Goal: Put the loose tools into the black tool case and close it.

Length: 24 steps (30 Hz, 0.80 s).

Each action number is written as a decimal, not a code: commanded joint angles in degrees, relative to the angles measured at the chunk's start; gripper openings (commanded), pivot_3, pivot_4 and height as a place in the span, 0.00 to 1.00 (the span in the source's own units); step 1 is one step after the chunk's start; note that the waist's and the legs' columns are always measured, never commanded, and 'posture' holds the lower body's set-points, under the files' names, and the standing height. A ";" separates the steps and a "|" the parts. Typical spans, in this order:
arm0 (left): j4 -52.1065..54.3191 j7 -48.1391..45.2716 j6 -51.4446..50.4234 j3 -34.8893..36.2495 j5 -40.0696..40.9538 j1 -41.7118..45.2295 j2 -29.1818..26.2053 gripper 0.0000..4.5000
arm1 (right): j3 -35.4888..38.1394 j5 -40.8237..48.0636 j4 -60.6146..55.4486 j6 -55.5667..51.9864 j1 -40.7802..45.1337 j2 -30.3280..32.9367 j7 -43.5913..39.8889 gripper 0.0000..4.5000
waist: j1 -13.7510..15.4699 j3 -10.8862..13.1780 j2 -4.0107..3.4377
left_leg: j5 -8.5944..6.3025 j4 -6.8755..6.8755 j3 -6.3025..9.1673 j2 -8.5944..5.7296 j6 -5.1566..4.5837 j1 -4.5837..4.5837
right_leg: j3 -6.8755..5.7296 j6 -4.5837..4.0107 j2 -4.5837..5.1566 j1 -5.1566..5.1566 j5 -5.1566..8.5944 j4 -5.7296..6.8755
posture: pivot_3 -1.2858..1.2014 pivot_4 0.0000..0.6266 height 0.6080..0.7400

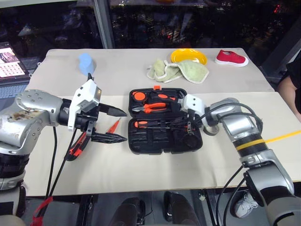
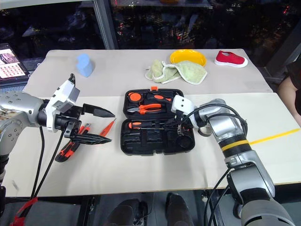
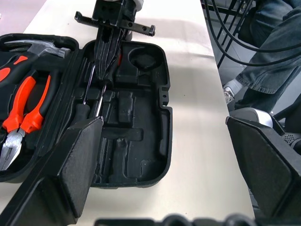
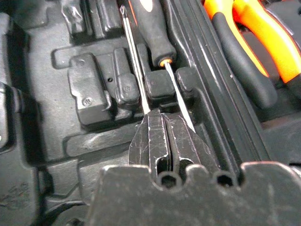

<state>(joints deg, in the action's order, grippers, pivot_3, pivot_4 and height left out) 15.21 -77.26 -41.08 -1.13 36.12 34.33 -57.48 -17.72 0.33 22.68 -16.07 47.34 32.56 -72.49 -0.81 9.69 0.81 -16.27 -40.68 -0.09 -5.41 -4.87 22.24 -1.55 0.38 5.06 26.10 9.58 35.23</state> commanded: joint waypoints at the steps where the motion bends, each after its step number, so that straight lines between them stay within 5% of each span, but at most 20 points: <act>1: 0.04 -0.07 1.83 0.42 -0.56 0.42 0.41 1.00 | 1.41 1.84 -3.10 -3.50 -0.74 0.13 -0.24 0.01 | 0.01 0.00 0.00 | -0.01 0.00 0.00 0.00 0.01 -0.01 | 0.00 0.00 0.00 0.00 0.00 0.00 | 0.52 0.24 0.94; 5: -0.58 1.57 1.73 1.30 -1.45 -1.19 0.19 1.00 | 8.90 10.32 -15.52 -14.42 -1.06 2.18 -0.31 0.01 | 0.05 0.03 -0.04 | 0.00 0.00 0.00 0.00 0.00 0.10 | 0.01 0.00 0.00 0.09 0.00 0.01 | 0.52 0.24 0.94; 11: 1.76 9.08 -2.40 11.83 -2.02 -12.78 -3.32 1.00 | 22.20 28.24 -38.27 -34.71 -6.71 7.84 1.64 0.42 | 0.21 0.05 -0.07 | 0.07 0.07 0.10 0.02 -0.21 0.23 | -0.02 0.00 -0.01 0.21 0.00 -0.08 | 0.52 0.24 0.94; 19: 8.61 11.03 -6.62 41.01 -6.25 -44.31 -2.44 1.00 | 30.43 42.53 -48.34 -39.60 -13.03 10.32 3.96 0.98 | 0.09 0.05 -0.05 | -0.15 0.35 0.00 0.05 0.13 0.08 | 0.06 -0.01 0.06 0.12 -0.01 -0.19 | 0.52 0.24 0.94; 24: 9.82 13.54 -7.85 44.44 -7.57 -50.36 -2.72 1.00 | 30.72 47.39 -48.63 -39.36 -12.68 9.66 6.74 0.98 | 1.24 0.06 -0.04 | -0.17 0.44 -0.08 0.05 0.20 -0.22 | 0.05 -0.02 0.15 -0.01 0.00 -0.22 | 0.52 0.24 0.94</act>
<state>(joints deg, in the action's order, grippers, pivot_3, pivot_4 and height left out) 22.86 -65.16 -47.99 42.11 29.07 -16.53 -59.07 11.12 44.91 -24.42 -55.49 33.18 42.32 -67.02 0.43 9.75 0.76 -16.45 -40.24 -0.16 -5.36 -4.67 21.92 -1.50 0.37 5.23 26.03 9.58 34.99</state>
